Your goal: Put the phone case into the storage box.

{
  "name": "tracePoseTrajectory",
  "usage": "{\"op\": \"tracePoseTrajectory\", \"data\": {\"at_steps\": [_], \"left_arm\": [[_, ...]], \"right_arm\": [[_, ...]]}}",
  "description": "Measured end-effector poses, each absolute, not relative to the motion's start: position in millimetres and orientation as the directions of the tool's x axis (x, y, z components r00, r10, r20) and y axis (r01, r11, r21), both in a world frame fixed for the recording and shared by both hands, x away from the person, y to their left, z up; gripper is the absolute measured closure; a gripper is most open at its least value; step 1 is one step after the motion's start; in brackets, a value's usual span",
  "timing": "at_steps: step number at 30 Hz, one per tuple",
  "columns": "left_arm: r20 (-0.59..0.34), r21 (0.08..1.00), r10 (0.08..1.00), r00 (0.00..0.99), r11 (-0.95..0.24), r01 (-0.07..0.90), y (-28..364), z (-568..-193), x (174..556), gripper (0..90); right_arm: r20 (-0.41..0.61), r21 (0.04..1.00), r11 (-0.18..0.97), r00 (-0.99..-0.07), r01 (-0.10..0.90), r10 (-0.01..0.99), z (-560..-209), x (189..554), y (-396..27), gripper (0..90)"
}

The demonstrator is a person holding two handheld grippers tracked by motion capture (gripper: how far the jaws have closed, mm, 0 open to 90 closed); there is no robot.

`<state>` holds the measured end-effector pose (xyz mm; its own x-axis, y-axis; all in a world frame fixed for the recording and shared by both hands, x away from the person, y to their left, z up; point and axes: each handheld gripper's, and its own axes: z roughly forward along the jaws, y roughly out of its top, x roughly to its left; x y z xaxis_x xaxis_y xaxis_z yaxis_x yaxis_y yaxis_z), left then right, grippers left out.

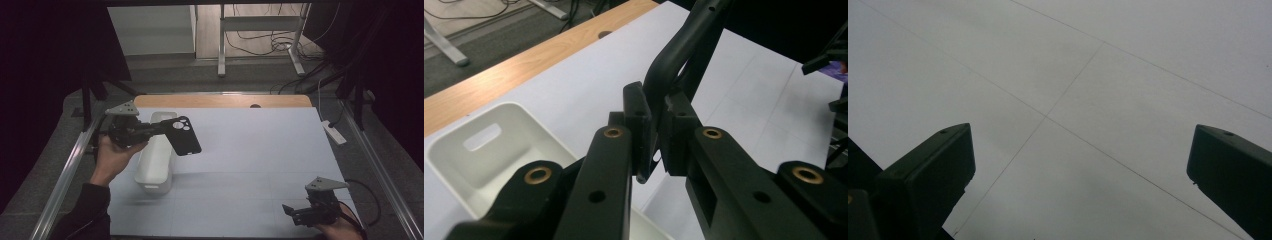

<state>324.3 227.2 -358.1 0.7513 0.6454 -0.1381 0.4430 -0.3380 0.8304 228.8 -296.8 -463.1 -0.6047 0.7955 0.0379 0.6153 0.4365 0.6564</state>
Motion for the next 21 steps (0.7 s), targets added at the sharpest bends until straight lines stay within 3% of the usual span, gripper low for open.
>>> {"op": "tracePoseTrajectory", "data": {"at_steps": [21], "left_arm": [[-0.072, 0.814, 0.706, 0.704, -0.367, 0.451, 252, -339, 339, 83.4]], "right_arm": [[0.04, 0.651, 0.443, -0.61, 0.616, 0.791, -464, 229, -296, 0.0]]}}
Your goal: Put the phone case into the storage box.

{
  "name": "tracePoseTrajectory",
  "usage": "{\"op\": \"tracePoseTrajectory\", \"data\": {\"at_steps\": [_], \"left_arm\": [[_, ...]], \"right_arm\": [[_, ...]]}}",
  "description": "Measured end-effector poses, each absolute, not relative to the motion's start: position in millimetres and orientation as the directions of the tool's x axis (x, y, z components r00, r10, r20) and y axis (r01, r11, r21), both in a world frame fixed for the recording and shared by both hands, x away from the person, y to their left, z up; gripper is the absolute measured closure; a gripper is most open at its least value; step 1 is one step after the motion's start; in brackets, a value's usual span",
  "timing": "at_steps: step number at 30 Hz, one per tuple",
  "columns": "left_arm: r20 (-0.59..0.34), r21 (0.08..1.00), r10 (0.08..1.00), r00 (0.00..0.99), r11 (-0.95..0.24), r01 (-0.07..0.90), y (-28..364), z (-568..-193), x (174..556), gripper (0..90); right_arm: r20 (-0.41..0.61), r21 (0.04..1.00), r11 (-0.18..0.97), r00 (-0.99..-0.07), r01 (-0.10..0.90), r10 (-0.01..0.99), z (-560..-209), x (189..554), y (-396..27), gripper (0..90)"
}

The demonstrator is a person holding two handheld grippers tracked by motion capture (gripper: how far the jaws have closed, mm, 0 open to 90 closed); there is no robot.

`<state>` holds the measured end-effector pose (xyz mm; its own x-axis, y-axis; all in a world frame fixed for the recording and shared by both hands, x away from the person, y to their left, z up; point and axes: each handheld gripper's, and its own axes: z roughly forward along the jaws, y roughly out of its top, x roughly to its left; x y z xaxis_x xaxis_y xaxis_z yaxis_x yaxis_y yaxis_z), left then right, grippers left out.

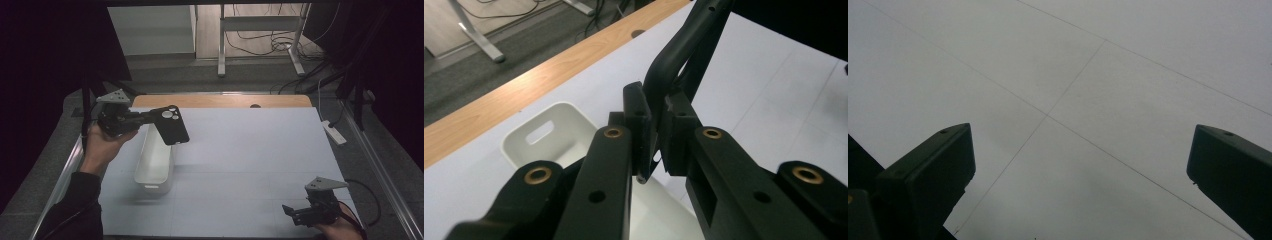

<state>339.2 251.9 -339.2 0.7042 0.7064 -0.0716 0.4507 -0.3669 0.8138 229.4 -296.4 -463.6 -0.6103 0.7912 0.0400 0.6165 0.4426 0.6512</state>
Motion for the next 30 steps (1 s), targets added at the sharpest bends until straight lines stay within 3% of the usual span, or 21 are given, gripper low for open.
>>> {"op": "tracePoseTrajectory", "data": {"at_steps": [30], "left_arm": [[-0.021, 0.802, 0.785, 0.619, -0.356, 0.479, 290, -351, 359, 83.3]], "right_arm": [[0.042, 0.647, 0.439, -0.604, 0.624, 0.796, -464, 229, -296, 0.0]]}}
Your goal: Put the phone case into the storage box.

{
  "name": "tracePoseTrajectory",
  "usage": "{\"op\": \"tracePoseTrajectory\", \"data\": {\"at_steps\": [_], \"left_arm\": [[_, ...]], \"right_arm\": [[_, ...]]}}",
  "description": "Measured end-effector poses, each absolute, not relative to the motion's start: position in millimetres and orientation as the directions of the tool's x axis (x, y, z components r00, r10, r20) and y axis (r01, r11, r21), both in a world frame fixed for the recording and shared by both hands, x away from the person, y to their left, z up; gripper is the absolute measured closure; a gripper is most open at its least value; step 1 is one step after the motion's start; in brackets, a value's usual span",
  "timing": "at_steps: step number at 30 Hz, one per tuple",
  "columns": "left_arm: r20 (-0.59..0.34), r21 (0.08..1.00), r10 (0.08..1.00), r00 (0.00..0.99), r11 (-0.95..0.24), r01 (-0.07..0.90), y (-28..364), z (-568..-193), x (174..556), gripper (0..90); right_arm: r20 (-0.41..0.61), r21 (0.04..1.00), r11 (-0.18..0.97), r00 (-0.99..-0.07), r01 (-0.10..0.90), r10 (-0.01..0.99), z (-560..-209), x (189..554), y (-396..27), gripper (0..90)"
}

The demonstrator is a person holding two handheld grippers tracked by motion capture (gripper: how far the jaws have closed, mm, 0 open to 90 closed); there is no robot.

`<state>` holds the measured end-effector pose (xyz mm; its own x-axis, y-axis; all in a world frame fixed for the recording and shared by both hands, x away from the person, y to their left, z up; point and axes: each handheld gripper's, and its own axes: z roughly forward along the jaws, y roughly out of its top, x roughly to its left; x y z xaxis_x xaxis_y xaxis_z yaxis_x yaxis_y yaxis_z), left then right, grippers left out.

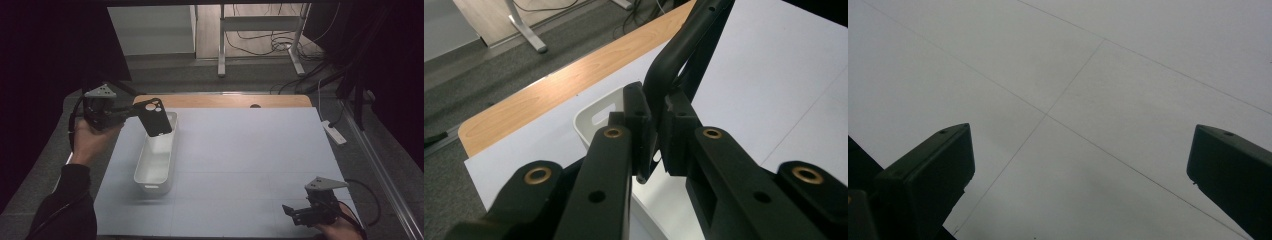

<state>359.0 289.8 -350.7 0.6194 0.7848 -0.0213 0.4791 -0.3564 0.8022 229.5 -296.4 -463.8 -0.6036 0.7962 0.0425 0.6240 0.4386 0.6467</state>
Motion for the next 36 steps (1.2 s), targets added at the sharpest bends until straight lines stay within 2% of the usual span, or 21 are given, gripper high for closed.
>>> {"op": "tracePoseTrajectory", "data": {"at_steps": [36], "left_arm": [[0.0, 0.77, 0.771, 0.636, -0.406, 0.493, 284, -386, 419, 83.2]], "right_arm": [[0.048, 0.644, 0.441, -0.607, 0.625, 0.793, -464, 230, -297, 0.0]]}}
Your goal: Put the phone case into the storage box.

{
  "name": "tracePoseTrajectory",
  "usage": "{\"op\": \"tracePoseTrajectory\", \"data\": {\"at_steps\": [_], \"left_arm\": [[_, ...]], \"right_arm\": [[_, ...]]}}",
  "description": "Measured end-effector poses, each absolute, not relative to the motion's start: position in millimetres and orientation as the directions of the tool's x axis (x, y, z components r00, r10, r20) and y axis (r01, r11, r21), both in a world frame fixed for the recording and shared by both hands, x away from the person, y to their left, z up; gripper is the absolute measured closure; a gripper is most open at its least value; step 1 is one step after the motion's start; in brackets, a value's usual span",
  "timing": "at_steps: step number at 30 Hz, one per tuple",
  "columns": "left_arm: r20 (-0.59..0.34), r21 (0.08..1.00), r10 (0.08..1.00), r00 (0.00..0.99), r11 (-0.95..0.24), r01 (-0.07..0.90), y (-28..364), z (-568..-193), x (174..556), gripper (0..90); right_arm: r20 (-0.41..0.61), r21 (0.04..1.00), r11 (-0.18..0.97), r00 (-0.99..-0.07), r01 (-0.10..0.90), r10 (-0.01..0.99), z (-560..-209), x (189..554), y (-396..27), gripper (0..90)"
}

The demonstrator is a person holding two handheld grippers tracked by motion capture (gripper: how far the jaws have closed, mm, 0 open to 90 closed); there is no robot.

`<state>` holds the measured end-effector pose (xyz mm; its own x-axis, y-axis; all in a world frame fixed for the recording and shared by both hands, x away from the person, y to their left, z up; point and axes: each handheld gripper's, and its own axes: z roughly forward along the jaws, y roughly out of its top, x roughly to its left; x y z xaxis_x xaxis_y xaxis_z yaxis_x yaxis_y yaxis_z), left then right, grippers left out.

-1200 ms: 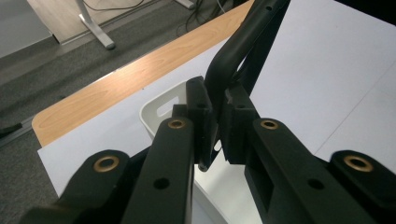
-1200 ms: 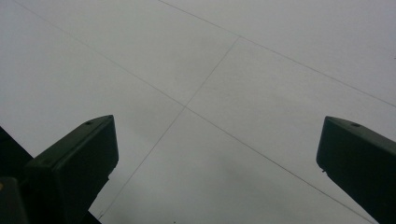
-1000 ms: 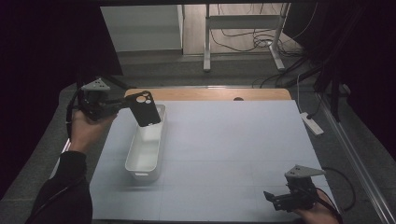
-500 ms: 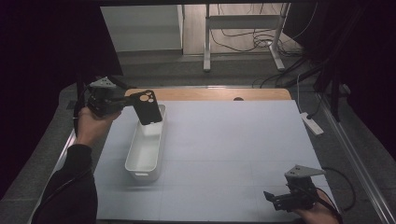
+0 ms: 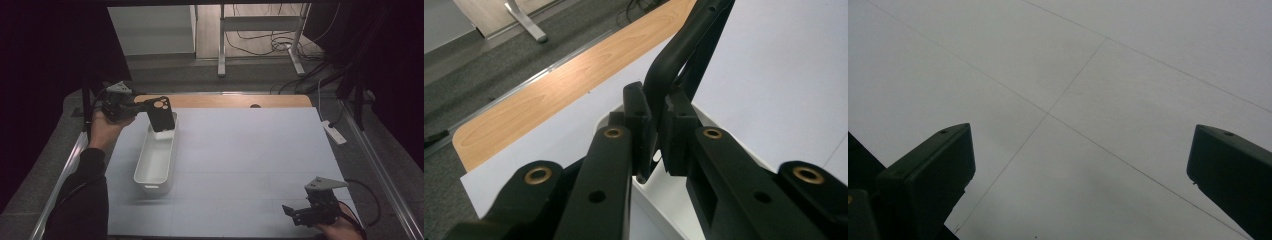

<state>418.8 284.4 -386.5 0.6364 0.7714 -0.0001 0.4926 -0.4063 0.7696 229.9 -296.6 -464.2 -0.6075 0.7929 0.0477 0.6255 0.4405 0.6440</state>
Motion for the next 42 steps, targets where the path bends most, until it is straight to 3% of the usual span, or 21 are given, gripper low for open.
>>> {"op": "tracePoseTrajectory", "data": {"at_steps": [42], "left_arm": [[0.082, 0.782, 0.751, 0.655, -0.456, 0.424, 277, -428, 455, 82.9]], "right_arm": [[0.051, 0.639, 0.444, -0.611, 0.628, 0.79, -465, 231, -297, 0.0]]}}
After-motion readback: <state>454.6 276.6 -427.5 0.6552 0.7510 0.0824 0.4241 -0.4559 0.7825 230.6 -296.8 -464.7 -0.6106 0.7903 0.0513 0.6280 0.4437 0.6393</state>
